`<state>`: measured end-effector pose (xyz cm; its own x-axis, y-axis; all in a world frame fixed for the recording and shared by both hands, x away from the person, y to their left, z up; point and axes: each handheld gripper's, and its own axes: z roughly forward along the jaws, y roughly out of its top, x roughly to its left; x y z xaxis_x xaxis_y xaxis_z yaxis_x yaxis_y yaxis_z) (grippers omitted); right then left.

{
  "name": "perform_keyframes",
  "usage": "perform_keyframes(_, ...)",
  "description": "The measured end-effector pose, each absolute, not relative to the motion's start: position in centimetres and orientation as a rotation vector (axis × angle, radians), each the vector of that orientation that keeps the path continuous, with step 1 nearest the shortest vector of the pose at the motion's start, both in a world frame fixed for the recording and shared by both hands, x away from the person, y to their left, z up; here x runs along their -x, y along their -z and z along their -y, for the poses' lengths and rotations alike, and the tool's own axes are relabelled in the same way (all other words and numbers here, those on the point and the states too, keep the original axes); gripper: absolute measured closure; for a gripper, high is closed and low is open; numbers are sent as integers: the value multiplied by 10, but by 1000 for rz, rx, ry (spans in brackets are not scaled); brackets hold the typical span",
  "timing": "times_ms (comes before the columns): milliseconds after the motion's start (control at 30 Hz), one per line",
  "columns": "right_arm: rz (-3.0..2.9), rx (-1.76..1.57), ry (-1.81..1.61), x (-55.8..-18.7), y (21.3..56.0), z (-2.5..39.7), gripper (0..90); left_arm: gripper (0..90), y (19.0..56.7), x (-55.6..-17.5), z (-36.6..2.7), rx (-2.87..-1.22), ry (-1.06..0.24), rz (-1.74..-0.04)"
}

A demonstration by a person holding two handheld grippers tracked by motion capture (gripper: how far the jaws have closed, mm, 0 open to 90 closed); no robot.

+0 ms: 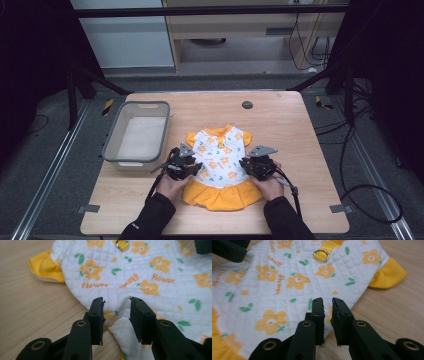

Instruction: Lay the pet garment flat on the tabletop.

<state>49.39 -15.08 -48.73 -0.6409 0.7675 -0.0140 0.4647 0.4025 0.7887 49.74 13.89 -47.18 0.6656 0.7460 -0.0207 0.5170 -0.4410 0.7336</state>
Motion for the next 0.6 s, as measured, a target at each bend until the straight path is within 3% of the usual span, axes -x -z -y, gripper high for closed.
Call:
perform_keyframes(233, -2397, -977, -1188, -448, 485, 162, 815, 617, 480, -456, -148, -2242, -366, -878)
perform_keyframes(600, -2469, -982, -1106, -422, 499, 167, 831, 611, 492, -440, -153, -2278, -378, -865)
